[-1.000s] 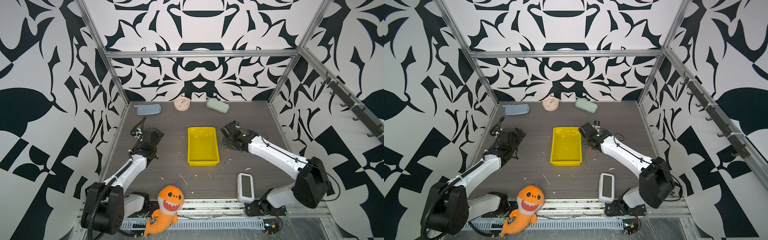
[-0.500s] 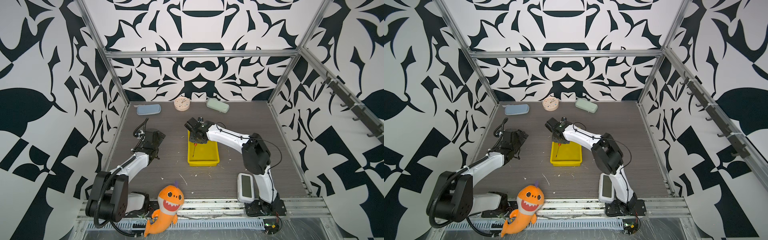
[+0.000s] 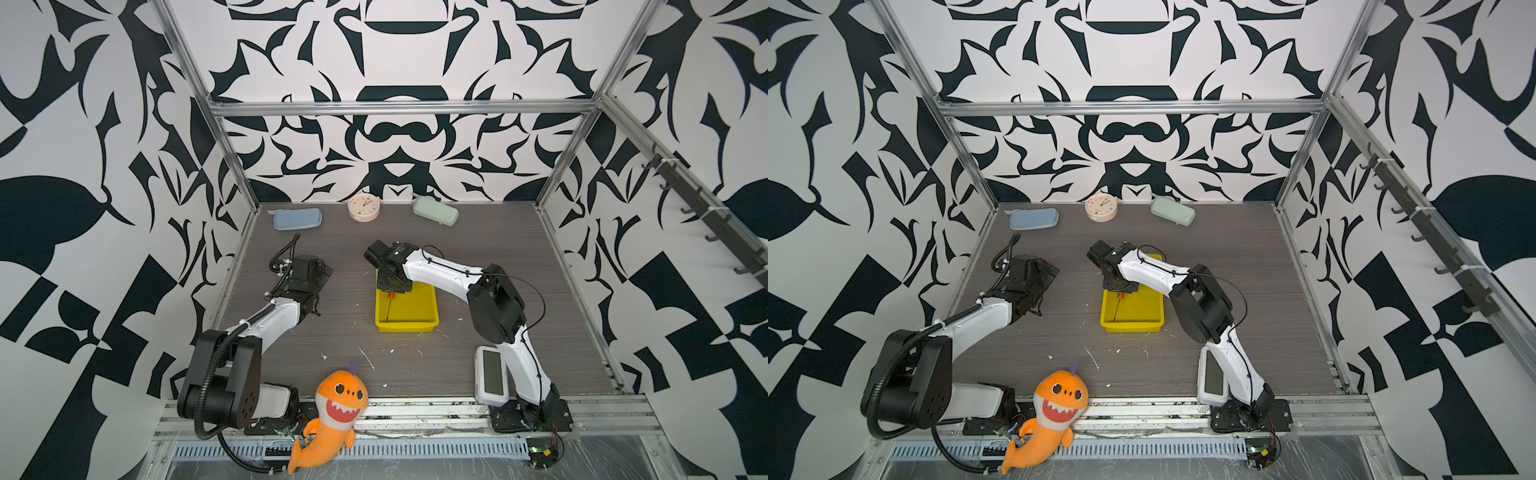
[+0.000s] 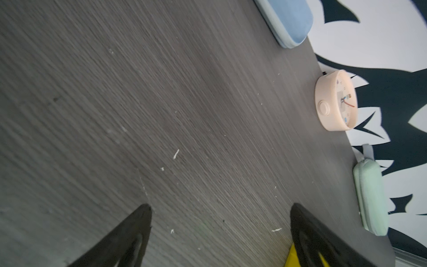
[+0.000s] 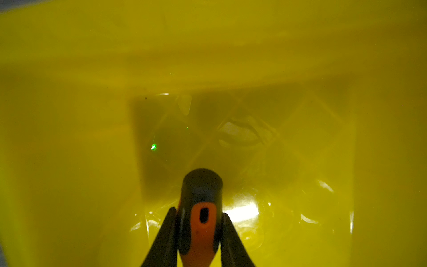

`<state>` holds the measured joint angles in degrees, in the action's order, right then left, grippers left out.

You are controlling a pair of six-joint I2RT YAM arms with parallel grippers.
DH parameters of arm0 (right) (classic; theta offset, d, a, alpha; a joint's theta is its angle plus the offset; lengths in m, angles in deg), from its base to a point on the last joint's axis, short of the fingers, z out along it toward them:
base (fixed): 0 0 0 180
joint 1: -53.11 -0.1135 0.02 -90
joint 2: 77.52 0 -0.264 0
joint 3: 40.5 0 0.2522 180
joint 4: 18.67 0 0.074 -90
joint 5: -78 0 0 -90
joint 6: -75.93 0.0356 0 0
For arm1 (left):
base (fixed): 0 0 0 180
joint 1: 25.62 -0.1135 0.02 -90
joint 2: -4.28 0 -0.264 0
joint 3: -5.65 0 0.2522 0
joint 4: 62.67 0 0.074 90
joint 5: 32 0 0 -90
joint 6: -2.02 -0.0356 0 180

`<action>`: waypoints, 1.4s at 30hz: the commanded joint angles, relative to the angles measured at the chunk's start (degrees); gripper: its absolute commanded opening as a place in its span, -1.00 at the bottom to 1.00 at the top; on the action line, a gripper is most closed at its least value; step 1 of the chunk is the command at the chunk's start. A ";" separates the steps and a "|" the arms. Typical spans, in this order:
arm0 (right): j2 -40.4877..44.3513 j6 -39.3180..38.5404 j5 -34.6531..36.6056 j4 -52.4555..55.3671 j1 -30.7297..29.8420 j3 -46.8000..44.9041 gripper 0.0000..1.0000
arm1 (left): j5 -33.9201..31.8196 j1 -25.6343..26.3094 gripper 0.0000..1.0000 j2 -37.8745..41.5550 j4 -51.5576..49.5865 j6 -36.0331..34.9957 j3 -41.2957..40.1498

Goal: Put the screwdriver in the bin
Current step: Place the screwdriver into the bin, then reset both arms

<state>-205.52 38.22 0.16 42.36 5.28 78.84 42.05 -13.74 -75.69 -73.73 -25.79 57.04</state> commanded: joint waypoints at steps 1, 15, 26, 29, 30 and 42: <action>1.64 -0.29 -0.08 2.56 -0.15 3.26 -0.34 | 1.08 -0.62 0.93 -1.54 -4.10 0.50 3.34; 9.37 -11.39 7.68 18.82 3.01 17.39 0.96 | 1.58 -0.75 0.92 -0.19 -2.39 -0.32 2.31; 15.15 -15.26 20.94 31.83 15.03 18.48 0.60 | 0.96 -0.72 0.91 2.51 -0.99 -1.63 0.36; 16.38 -16.88 25.01 31.95 16.75 18.17 0.66 | -0.53 -0.80 0.91 1.51 0.00 -1.59 -0.69; 17.29 -17.53 27.25 31.53 17.06 17.81 0.71 | -0.72 -0.81 0.91 0.99 0.09 -1.42 -0.53; 58.84 -54.95 17.56 -76.02 26.76 -72.83 0.89 | 0.85 -1.12 0.91 -1.86 -3.28 -2.69 3.09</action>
<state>-151.97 -8.31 24.64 4.11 27.51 17.20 44.06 -14.47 -77.06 -75.99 -28.52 59.40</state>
